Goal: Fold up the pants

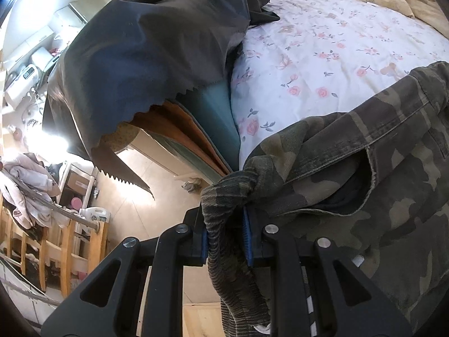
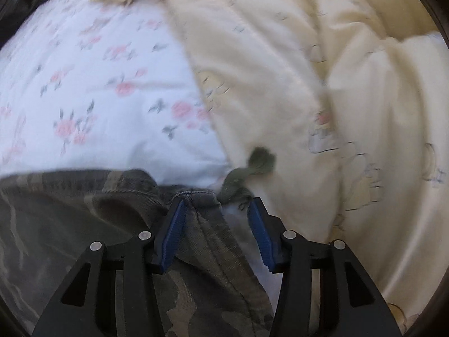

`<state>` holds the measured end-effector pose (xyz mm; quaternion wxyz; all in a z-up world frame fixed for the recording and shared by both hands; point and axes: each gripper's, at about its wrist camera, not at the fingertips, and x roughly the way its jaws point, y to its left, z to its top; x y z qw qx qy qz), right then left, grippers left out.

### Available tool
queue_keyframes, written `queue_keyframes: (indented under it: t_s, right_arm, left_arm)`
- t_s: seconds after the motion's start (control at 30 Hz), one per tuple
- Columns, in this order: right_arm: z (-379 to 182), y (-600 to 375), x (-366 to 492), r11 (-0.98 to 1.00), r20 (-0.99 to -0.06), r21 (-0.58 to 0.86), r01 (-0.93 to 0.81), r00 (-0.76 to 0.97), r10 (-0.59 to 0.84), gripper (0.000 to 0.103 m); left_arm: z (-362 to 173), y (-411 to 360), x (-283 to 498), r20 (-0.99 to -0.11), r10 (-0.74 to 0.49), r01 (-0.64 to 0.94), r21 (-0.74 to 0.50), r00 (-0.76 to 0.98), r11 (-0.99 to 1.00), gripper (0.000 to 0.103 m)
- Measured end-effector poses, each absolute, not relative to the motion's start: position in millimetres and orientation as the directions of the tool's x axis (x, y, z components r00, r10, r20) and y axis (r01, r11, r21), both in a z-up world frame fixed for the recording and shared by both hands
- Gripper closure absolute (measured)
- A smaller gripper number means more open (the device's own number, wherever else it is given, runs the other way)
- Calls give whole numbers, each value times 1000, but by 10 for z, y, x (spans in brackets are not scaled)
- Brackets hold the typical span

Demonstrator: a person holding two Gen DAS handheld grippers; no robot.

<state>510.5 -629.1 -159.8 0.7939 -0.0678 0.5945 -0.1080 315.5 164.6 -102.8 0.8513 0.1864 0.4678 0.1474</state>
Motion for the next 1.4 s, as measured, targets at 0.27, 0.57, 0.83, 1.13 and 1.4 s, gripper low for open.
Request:
queue_keyframes:
  t_s: [0.27,0.57,0.83,1.13,1.4]
  right_arm:
    - [-1217,-5983,4907,929,-843,-369,6,418,-338,89]
    - [32,-6207,3965,937,-717,-343,71,625,-310,92]
    - [612,-6215,3029,941,-651,-322,102,698,-298,92]
    - [378,-6511,1616,944,-711,-251,216,620,-331,92]
    - [-308,-6626,983,932,-884,-291,217,312,-349,91]
  left_arm:
    - [-935,1649,3098,-741,404,-74,436,536,897,87]
    - [-593,1829,2799,-737,318,-72,346,597,936,88]
    - [-214,1985,2200,-710,179,29,270,680,962,88]
    - [-331,2124,1394,-763,-28,334,249,645,909,88]
    - [-799,2218,1128,-898,-138,520,111,417,847,87]
